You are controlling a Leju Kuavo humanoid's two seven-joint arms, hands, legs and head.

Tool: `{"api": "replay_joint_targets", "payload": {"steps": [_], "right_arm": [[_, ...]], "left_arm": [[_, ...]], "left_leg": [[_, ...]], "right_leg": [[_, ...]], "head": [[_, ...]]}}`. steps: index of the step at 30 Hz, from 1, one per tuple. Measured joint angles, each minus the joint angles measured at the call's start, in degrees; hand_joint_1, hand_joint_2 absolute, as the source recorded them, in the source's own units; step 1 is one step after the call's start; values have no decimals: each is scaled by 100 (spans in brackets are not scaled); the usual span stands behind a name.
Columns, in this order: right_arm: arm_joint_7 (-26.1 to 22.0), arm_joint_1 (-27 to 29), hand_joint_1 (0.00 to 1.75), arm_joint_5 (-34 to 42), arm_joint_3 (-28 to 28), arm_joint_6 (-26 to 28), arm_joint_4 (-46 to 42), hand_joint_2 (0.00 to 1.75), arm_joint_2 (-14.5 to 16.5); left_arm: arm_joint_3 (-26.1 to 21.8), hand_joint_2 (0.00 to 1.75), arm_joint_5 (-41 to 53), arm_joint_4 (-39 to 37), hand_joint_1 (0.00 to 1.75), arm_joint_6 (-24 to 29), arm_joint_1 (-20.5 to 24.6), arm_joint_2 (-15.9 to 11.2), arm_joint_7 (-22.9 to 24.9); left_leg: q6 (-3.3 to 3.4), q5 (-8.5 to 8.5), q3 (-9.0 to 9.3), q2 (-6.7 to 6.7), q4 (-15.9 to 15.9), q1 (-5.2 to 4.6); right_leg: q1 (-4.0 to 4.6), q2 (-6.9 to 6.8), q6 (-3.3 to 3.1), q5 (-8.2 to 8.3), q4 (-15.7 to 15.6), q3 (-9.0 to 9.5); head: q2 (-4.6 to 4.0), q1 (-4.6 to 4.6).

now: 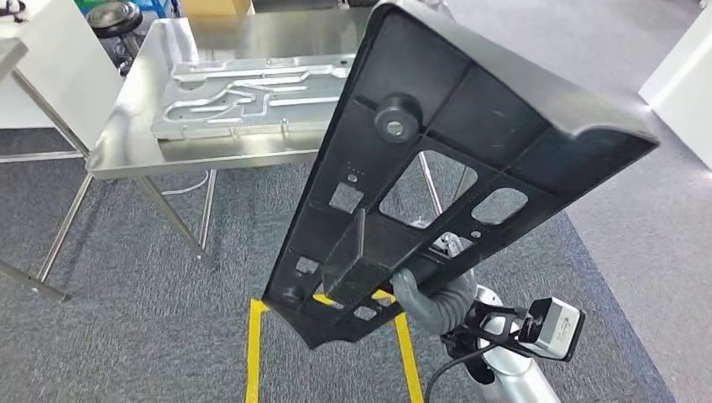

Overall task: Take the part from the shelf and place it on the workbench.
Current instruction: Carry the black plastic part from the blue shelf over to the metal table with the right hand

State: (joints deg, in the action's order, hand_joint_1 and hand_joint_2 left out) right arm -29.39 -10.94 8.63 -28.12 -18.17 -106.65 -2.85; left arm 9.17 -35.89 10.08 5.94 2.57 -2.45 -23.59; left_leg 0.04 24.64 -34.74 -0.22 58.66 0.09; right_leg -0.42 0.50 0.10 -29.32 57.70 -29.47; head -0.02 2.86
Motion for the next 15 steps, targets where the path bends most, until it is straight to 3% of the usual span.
{"api": "replay_joint_targets", "payload": {"steps": [2, 4, 5, 7, 8, 9, 10, 12, 13, 15], "right_arm": [[-44, 13, 175, -9, 18, -5, -20, 175, 1], [-150, 20, 175, 9, 64, -28, -8, 175, -8], [-201, 23, 175, 21, 91, -39, 3, 175, -15], [-260, 44, 175, 46, 136, -45, 34, 175, -34], [-277, 64, 175, 55, 156, -49, 54, 175, -44], [-291, 83, 175, 63, 174, -56, 73, 175, -54], [-303, 98, 175, 68, 192, -66, 89, 175, -62], [-323, 110, 175, 75, 223, -93, 104, 175, -72], [-330, 110, 175, 80, 235, -104, 108, 175, -77], [-345, 120, 175, 93, 256, -116, 115, 175, -85]], "left_arm": [[1, 175, 7, 0, 0, 0, 14, 1, 3], [1, 175, 6, 0, 0, 1, 12, 5, 5], [1, 175, 5, 0, 0, 1, 11, 7, 5], [1, 175, 4, 0, 0, 1, 12, 8, 5], [1, 175, 4, 0, 0, 0, 9, 9, 5], [1, 175, 4, 0, 0, -1, 4, 9, 5], [1, 175, 4, 0, 0, -3, 0, 9, 5], [1, 175, 3, 1, 0, -8, -6, 9, 5], [1, 175, 3, 1, 0, -10, -5, 13, 5], [1, 175, 2, 0, 0, -14, 5, 19, 4]], "left_leg": [[62, 33, 49, -3, -62, 3], [126, 43, 137, -2, -113, 28], [154, 54, 178, -1, -129, 35], [193, 100, 218, 0, -133, 31], [200, 127, 240, -2, -131, 27], [200, 160, 273, -5, -130, 24], [196, 197, 320, -9, -129, 22], [175, 284, 431, -12, -130, 18], [155, 326, 472, -13, -124, 11], [97, 382, 501, -13, -110, 3]], "right_leg": [[10, 3, 74, 12, 0, 35], [3, -4, 132, -57, 197, -27], [-6, -8, 154, -164, 449, -164], [-17, -14, 188, -444, 1169, -618], [-23, -15, 197, -526, 1464, -846], [-27, -15, 197, -505, 1589, -996], [-29, -16, 186, -353, 1502, -1042], [-23, -22, 135, 206, 810, -873], [-5, -30, 105, 384, 450, -767], [34, -42, 47, 515, 76, -666]], "head": [[0, 1], [0, 1], [0, 1], [0, 0], [0, 0], [0, 0], [0, 0], [0, -1], [0, -1], [0, -1]]}}
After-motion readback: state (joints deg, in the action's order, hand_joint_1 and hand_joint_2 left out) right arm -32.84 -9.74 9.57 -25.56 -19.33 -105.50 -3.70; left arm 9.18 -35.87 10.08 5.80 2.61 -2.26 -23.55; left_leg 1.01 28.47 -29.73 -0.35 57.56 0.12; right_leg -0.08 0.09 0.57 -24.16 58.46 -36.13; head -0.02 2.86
